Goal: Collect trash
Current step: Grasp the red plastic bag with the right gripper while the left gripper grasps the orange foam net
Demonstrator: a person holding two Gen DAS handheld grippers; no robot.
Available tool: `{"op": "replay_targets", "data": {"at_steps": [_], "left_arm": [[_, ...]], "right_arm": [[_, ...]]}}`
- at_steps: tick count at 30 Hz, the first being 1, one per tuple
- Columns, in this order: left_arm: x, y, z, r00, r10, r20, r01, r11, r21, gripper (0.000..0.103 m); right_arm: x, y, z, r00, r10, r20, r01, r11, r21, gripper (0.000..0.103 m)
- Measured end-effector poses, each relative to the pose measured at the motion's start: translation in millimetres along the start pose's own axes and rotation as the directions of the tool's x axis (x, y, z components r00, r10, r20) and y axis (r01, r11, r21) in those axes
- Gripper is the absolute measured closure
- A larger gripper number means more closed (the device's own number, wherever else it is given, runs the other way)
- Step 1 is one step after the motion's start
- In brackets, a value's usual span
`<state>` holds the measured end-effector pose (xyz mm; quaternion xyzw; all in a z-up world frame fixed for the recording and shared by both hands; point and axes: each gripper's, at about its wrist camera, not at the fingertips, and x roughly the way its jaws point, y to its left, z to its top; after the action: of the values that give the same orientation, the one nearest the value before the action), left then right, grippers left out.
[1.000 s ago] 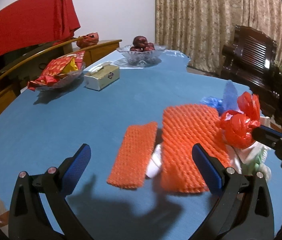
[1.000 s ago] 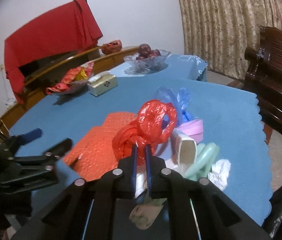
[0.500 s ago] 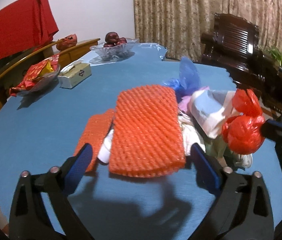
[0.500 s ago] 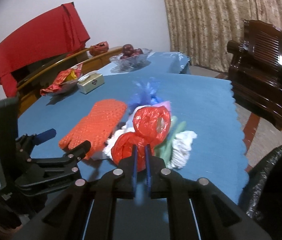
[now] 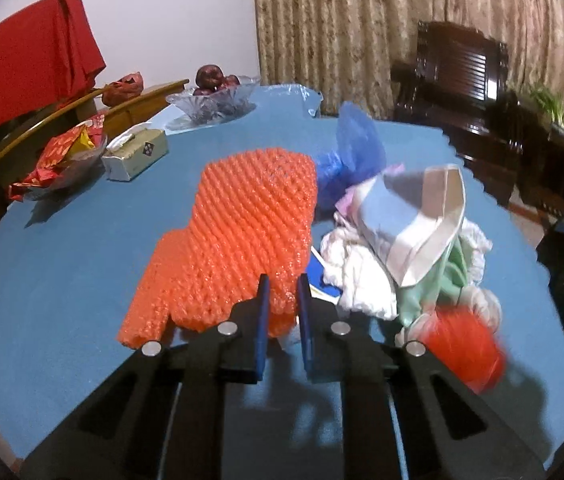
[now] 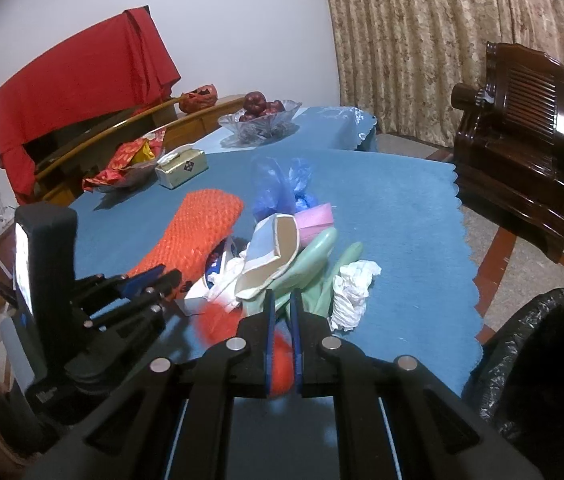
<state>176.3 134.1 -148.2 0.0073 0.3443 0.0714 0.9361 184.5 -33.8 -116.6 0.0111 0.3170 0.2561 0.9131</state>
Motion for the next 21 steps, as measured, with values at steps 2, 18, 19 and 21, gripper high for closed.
{"op": "replay_targets", "data": {"at_steps": [2,18,19,21], "left_arm": [[-4.8,3.0,0.8,1.0,-0.006,0.006,0.006,1.0,-0.016,0.091],[-27.5,19.8,-42.7,0.995,-0.076,-0.07,0.078,0.997,0.029,0.091],[-28.9,21.0,-45.3,0.994,-0.078,-0.074,0.08,0.996,0.027,0.091],[-31.7,23.6,-49.3,0.994,-0.077,-0.079,0.079,0.997,0.022,0.091]], "right_arm": [[0.9,0.4,-1.0,1.0,-0.003,-0.003,0.003,1.0,-0.001,0.096],[5.9,17.6,-49.6,0.991,0.045,-0.124,-0.043,0.999,0.02,0.063],[7.1,20.1,-50.8,0.991,0.047,-0.127,-0.045,0.999,0.018,0.061],[11.4,24.3,-53.8,0.989,0.054,-0.138,-0.052,0.998,0.019,0.058]]}}
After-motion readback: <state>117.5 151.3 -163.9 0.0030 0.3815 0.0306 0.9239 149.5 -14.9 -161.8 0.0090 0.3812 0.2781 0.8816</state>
